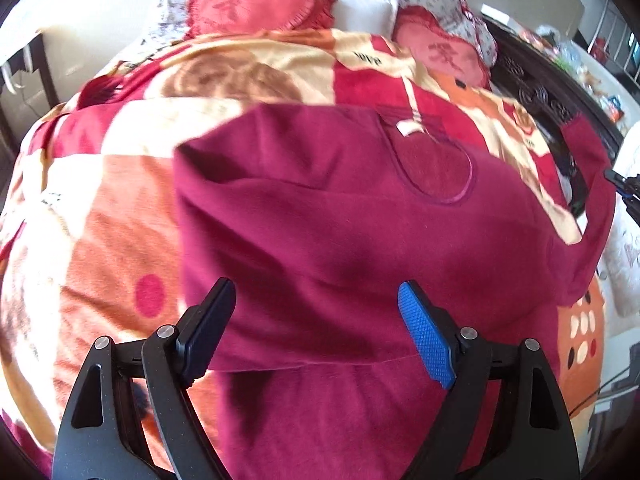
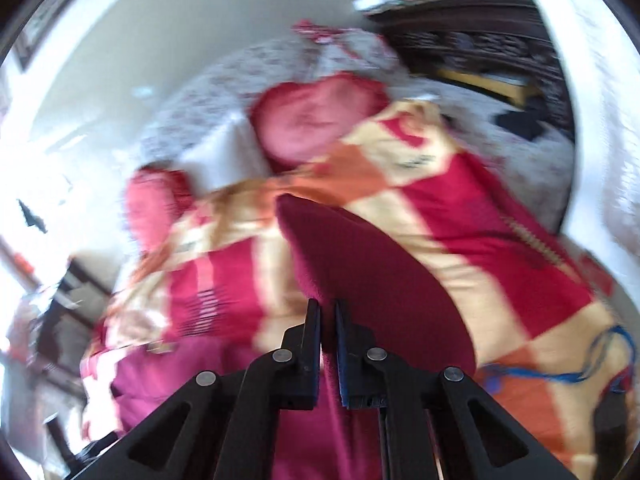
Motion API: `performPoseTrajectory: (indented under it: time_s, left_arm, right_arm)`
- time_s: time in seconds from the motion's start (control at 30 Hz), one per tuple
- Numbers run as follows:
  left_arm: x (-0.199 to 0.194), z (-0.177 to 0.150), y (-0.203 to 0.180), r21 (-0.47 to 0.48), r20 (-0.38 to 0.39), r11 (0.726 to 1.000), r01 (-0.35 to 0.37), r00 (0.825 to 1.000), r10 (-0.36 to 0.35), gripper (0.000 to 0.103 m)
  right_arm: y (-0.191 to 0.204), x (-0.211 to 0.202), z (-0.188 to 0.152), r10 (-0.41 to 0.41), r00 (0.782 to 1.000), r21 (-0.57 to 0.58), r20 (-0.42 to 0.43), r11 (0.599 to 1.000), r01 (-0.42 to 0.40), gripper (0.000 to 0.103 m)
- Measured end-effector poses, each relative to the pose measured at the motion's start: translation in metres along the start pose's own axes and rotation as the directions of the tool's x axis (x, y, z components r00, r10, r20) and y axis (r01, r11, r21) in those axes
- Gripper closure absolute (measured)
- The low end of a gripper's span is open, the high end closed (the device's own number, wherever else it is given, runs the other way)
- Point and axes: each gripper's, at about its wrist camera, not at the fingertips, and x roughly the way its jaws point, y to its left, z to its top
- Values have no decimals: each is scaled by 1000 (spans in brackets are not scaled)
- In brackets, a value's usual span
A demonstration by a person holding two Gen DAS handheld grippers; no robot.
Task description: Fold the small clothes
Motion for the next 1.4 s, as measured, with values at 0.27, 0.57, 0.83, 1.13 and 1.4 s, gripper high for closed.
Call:
performPoseTrajectory:
  time_s: [0.27, 0.57, 0.83, 1.13, 1.4]
  left_arm:
    - [-32, 4, 33, -80, 65, 997, -11, 998, 16, 19]
    - [-37, -2, 65, -197, 50, 980, 23, 999, -13, 19]
    - [-23, 4, 49, -165, 36, 984, 62, 998, -57, 19]
    - [24, 5, 3, -83, -72, 990, 110, 991, -116, 22]
    - [40, 6, -14, -24, -82, 999, 35, 996, -37, 89]
  right_arm:
    - [145, 3, -37, 279, 956, -189, -93, 938, -292, 97]
    - [247, 89, -160, 292, 862, -286, -413, 857, -428, 95]
    - [218, 95, -196, 290, 829, -214, -478, 877, -430, 57]
    - [162, 48, -167, 349, 856, -97, -381, 906, -412, 56]
    - [124, 25, -155, 342, 884, -48, -318, 926, -375, 56]
